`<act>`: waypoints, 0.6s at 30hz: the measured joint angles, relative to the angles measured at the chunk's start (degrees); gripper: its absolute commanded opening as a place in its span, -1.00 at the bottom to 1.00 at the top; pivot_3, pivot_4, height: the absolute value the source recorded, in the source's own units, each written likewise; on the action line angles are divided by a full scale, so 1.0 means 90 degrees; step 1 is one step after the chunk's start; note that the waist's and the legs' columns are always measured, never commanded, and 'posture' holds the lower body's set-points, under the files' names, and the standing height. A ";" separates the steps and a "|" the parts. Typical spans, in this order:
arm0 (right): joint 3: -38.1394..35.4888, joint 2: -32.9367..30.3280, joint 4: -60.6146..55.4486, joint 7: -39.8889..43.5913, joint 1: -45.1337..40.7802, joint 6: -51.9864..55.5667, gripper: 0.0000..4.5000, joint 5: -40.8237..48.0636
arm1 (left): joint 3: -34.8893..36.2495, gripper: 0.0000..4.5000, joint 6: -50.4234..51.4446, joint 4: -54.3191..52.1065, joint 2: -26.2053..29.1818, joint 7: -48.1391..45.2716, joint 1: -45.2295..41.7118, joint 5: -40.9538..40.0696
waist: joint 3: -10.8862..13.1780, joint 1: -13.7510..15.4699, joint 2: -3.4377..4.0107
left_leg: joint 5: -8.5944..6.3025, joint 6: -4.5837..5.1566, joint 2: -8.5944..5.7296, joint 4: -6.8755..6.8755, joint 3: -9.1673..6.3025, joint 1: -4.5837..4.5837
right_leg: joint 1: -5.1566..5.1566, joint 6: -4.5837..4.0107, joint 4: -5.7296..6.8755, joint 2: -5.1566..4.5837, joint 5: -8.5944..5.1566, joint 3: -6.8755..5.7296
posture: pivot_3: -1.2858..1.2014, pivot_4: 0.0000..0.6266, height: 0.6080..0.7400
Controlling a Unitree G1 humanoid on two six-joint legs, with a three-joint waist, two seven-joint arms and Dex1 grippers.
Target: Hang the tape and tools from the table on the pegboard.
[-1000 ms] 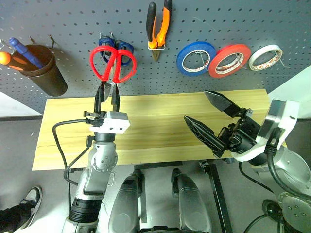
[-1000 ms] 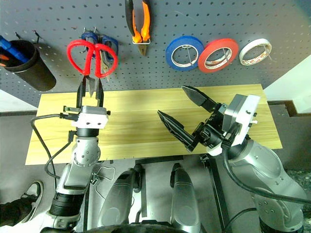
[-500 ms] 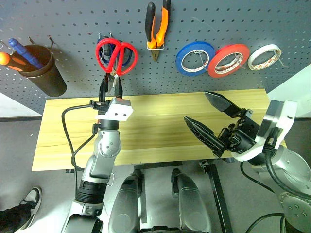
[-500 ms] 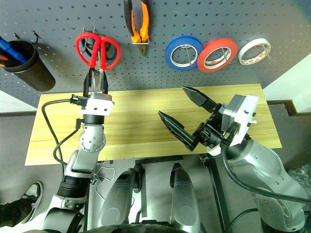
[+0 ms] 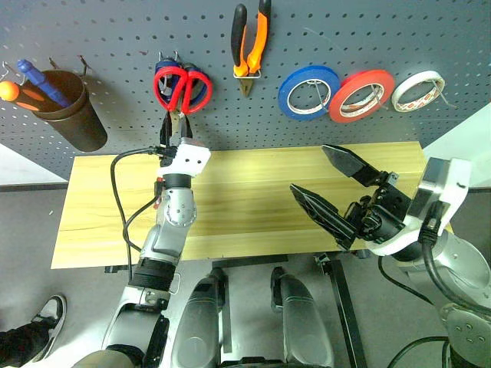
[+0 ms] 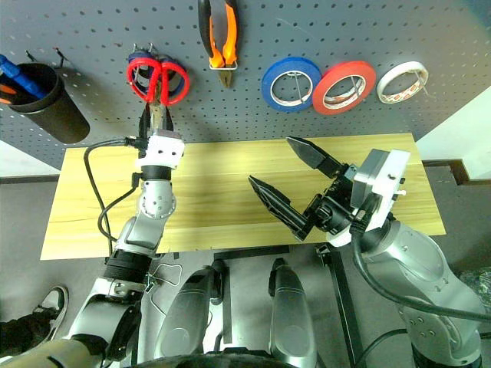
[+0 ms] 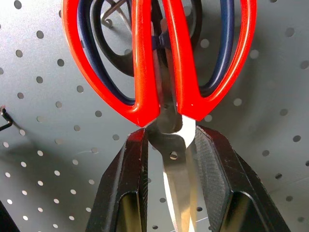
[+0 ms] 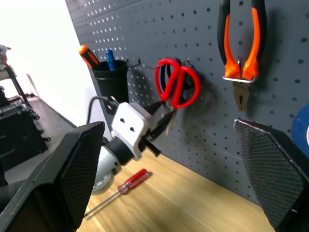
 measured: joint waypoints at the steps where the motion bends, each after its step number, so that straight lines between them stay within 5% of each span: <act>1: 0.0000 0.0000 -0.0001 -0.0012 -0.0003 -0.0016 1.00 0.0002 | -0.0027 -0.07 0.0029 0.0023 -0.0001 -0.0004 0.0002 0.0003 | 0.0000 -0.0001 0.0000 | 0.0000 0.0000 0.0000 0.0001 0.0000 0.0001 | 0.0000 0.0000 0.0002 -0.0001 0.0000 0.0000 | 0.00 0.18 0.64; 7: 0.0001 -0.0026 -0.0001 -0.0022 0.0016 -0.0024 1.00 -0.0003 | -0.0137 0.83 0.0065 0.0111 -0.0046 -0.0013 0.0256 -0.0004 | 0.0000 -0.0005 0.0000 | 0.0000 -0.0001 -0.0001 0.0003 0.0000 0.0000 | -0.0004 0.0000 0.0007 -0.0004 0.0000 0.0001 | 0.00 0.19 0.64; 18: 0.0065 -0.0032 -0.0013 -0.0017 0.0219 -0.0062 1.00 -0.0127 | -0.0101 0.83 0.0806 -0.0848 -0.0199 -0.0701 0.1604 -0.0498 | 0.0000 -0.0012 0.0000 | 0.0000 -0.0001 0.0002 0.0003 -0.0001 0.0002 | -0.0005 0.0000 0.0008 -0.0007 0.0000 0.0009 | 0.00 0.21 0.64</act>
